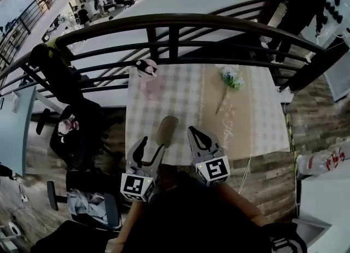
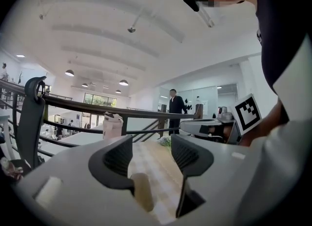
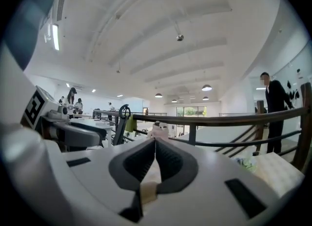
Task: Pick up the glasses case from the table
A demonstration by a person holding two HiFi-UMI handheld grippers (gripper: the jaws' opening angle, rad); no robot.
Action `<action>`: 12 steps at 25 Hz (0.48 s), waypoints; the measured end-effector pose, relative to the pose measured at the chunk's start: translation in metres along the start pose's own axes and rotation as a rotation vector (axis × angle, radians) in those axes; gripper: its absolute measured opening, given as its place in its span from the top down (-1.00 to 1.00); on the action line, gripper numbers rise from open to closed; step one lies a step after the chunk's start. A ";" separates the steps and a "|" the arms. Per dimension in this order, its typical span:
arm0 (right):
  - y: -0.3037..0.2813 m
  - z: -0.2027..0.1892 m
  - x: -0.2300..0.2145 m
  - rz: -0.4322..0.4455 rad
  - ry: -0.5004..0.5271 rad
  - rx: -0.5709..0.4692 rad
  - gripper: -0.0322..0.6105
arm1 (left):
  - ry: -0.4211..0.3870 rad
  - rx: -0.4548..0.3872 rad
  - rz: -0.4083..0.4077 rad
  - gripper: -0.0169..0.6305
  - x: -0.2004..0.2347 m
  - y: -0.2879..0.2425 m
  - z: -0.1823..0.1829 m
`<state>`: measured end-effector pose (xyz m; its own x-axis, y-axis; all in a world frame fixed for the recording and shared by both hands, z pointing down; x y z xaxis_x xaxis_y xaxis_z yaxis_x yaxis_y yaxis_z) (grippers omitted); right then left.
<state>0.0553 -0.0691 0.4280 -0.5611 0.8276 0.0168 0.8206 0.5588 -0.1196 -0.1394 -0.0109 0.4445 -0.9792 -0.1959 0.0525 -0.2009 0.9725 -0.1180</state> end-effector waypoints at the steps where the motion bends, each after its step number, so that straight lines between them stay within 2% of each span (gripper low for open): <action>1: -0.006 -0.004 -0.010 0.016 -0.006 0.009 0.86 | 0.006 0.010 0.011 0.23 0.000 -0.010 -0.003; 3: -0.016 -0.013 -0.026 0.041 -0.019 0.034 0.86 | 0.018 0.039 0.031 0.23 -0.002 -0.026 -0.009; 7: -0.028 -0.025 -0.050 0.073 -0.052 0.070 0.86 | -0.015 0.089 0.038 0.23 -0.005 -0.051 -0.025; 12: -0.042 -0.040 -0.070 0.084 -0.098 0.108 0.86 | -0.043 0.215 0.019 0.21 -0.004 -0.077 -0.045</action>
<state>0.0642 -0.1481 0.4720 -0.5033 0.8590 -0.0939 0.8515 0.4745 -0.2230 -0.1186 -0.0789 0.4984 -0.9823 -0.1871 0.0064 -0.1788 0.9276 -0.3279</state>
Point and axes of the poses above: the fingertips, and each gripper's own axes: y backward along the fingers, x to its left, z out of its top, the point moved 8 cm from there along y, backward along the fingers, and after that the axes turned 15 degrees about z, right-handed, at the moved point
